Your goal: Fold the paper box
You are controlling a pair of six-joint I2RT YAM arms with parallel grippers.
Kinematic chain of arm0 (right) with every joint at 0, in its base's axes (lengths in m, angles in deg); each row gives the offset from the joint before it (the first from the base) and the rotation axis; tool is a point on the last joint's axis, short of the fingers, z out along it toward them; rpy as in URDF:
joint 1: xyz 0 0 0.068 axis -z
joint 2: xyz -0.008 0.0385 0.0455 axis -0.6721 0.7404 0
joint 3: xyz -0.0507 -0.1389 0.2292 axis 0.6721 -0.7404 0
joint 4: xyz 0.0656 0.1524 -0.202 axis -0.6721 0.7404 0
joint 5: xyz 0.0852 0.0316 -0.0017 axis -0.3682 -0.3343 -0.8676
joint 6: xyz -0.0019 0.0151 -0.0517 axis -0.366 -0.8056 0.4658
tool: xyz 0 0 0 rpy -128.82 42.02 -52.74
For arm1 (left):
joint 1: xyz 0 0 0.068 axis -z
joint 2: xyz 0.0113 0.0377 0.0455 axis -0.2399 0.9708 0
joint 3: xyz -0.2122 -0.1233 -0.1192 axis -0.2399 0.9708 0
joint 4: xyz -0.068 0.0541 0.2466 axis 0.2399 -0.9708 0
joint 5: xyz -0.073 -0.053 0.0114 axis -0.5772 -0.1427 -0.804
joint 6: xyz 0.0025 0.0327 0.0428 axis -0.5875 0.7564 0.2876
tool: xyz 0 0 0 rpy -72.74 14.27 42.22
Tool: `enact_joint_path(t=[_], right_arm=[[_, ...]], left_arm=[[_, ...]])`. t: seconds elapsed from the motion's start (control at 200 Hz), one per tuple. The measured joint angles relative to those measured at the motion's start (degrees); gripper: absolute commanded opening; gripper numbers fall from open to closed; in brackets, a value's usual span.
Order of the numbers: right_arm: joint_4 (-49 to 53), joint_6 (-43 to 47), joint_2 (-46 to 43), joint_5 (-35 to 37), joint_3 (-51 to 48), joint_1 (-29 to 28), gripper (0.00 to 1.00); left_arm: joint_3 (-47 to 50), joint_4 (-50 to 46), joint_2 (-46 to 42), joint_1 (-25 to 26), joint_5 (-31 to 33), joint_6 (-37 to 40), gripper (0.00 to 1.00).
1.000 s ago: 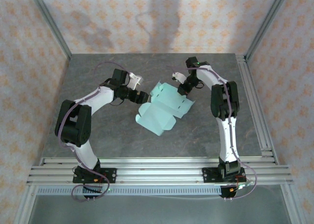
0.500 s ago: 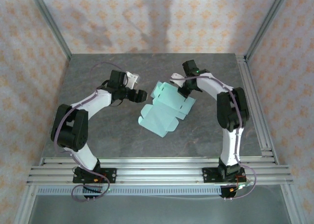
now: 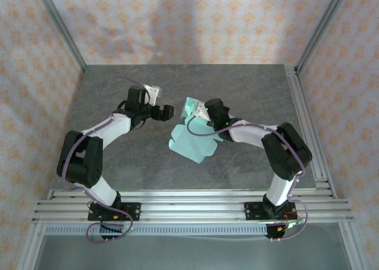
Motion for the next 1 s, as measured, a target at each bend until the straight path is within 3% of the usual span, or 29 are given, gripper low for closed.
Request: enact_joint_path(t=[0.325, 0.681, 0.996], right_arm=[[-19.7, 11.1, -1.6, 9.0, -9.9, -5.5, 0.0], [-30.7, 15.6, -1.0, 10.1, -12.0, -9.9, 0.0], [-36.7, 19.1, 2.8, 10.2, -12.0, -11.8, 0.0]], left_arm=[[3.7, 6.1, -2.4, -1.0, 2.2, -6.2, 1.0], [16.6, 12.2, -10.2, 5.7, 11.3, -9.0, 1.0], [26.9, 12.9, -20.9, 3.7, 14.3, -12.0, 0.99]])
